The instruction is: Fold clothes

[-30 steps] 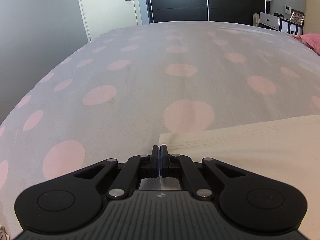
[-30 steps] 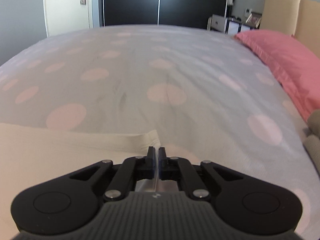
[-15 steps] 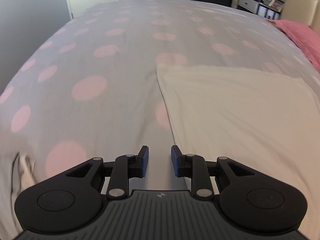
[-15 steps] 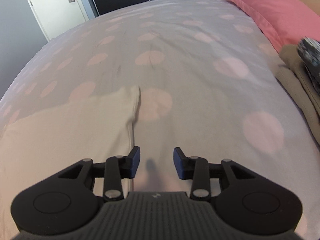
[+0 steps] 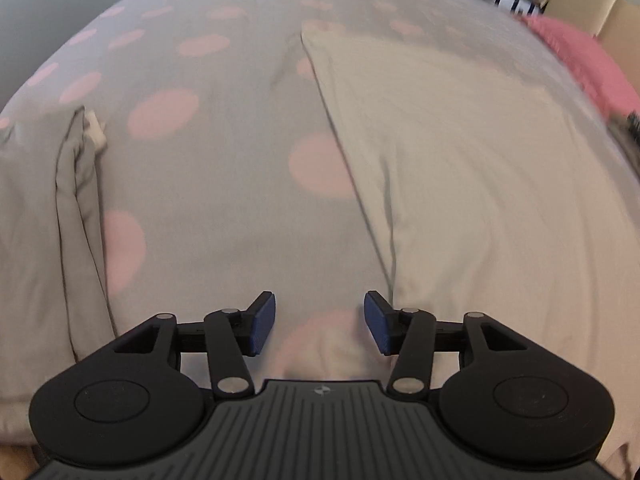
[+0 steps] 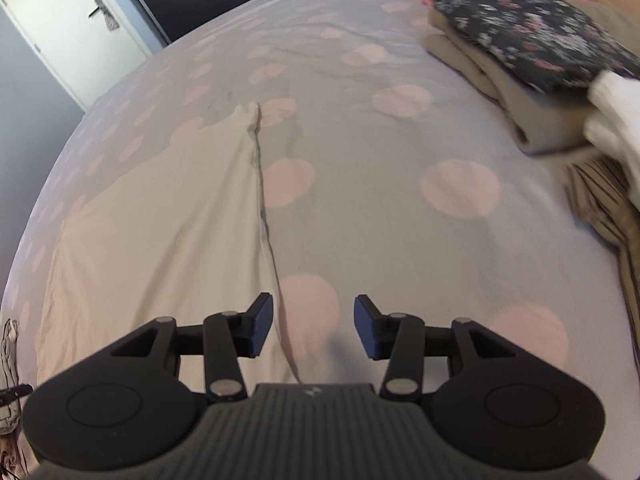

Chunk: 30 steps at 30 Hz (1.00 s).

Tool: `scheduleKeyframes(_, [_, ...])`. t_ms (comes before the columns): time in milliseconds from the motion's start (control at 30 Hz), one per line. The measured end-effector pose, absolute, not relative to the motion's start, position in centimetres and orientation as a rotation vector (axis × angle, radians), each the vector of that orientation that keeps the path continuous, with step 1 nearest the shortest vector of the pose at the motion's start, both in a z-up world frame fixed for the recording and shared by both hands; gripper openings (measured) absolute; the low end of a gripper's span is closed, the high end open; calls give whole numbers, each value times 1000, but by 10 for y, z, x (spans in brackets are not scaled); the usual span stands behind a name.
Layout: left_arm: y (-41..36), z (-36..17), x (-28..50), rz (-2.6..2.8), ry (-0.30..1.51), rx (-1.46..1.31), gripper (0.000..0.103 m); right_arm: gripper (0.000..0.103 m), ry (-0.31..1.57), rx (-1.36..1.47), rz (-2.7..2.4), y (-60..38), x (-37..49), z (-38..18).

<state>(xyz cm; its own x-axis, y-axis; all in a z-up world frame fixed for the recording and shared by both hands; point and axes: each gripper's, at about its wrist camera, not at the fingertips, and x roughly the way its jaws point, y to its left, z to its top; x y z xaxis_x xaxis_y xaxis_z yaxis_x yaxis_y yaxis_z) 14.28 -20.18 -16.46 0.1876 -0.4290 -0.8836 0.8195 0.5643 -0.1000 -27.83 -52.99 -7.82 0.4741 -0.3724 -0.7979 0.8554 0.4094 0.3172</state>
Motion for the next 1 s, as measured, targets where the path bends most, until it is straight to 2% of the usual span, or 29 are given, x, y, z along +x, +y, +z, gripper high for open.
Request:
scheduleKeyframes(100, [-200,-164,126,-912,1032,471,45,52,731,748,-917,-511,-291,-86])
scheduleKeyframes(133, [-199,-163,122,-913,1027,480,31,53,747,719,-935,-505,-295,-89])
scheduleKeyframes(167, [-198,-162,120,-909,1032,482,23,53,764,696,-950,-502,-297,-94])
scheduleKeyframes(233, [-196,-160,115,-897,1028,488,12,53,803,673,-976,-503,-303,-104])
scheduleKeyframes(333, [-189,-154,105,-838,998,499,10,52,875,676,-1004,-507,-312,-119])
scheduleKeyframes(400, [-181,-152,107,-746,996,502,9,47,913,699,-1042,-510,-320,-128])
scheduleKeyframes(600, [-165,-154,118,-709,1061,447,9,47,901,730,-1064,-514,-332,-132])
scheduleKeyframes(667, [-166,-152,121,-714,1074,414,14,47,911,709,-1073,-512,-329,-130])
scheduleKeyframes(833, [-169,-135,132,-699,1037,306,33,47,864,680,-1051,-508,-318,-118])
scheduleKeyframes(933, [-188,-127,146,-728,1004,250,30,47,831,682,-1026,-508,-307,-113])
scheduleKeyframes(1000, [-207,-126,151,-770,991,253,20,47,809,684,-1009,-508,-300,-109])
